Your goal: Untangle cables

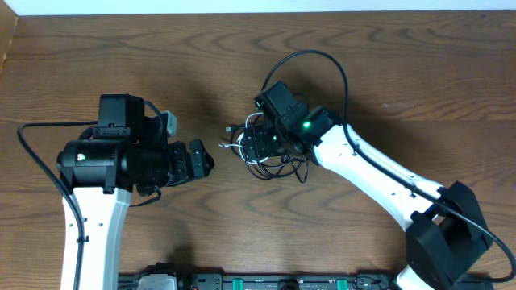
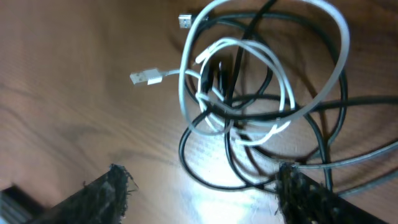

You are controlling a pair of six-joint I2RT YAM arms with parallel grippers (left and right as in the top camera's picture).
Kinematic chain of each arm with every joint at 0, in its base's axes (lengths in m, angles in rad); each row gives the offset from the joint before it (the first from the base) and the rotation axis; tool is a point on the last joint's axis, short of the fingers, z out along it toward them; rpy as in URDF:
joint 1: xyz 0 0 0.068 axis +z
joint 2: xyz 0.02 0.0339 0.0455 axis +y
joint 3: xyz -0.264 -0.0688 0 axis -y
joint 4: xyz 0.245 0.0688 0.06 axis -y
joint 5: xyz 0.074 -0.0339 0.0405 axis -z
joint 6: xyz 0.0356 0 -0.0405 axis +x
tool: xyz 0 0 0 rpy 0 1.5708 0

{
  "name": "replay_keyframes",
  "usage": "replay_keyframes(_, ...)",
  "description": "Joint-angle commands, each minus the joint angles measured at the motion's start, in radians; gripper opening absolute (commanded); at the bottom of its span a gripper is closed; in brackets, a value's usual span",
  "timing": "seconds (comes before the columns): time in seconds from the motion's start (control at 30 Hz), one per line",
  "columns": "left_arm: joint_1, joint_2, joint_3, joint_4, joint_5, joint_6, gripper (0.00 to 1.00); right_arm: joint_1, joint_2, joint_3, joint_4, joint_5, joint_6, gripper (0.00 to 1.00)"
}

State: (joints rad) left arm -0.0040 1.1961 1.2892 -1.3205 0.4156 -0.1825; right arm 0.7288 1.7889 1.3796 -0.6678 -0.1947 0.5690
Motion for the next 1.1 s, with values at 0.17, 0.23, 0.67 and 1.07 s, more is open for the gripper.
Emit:
replay_keyframes(0.17, -0.004, 0.003, 0.021, -0.003, -0.006, 0.006, 0.98, 0.036, 0.000, -0.093, 0.171, 0.032, 0.014, 0.66)
replay_keyframes(0.23, -0.004, 0.003, 0.021, -0.003, -0.006, 0.006, 0.98, 0.041, 0.002, -0.103, 0.197, 0.032, 0.014, 0.63)
replay_keyframes(0.67, -0.004, 0.003, 0.021, -0.003, -0.006, 0.006, 0.98, 0.047, 0.096, -0.117, 0.278, 0.121, -0.073, 0.31)
replay_keyframes(1.07, -0.004, 0.003, 0.021, -0.003, -0.006, 0.006, 0.98, 0.018, -0.077, 0.020, 0.167, 0.113, -0.073, 0.01)
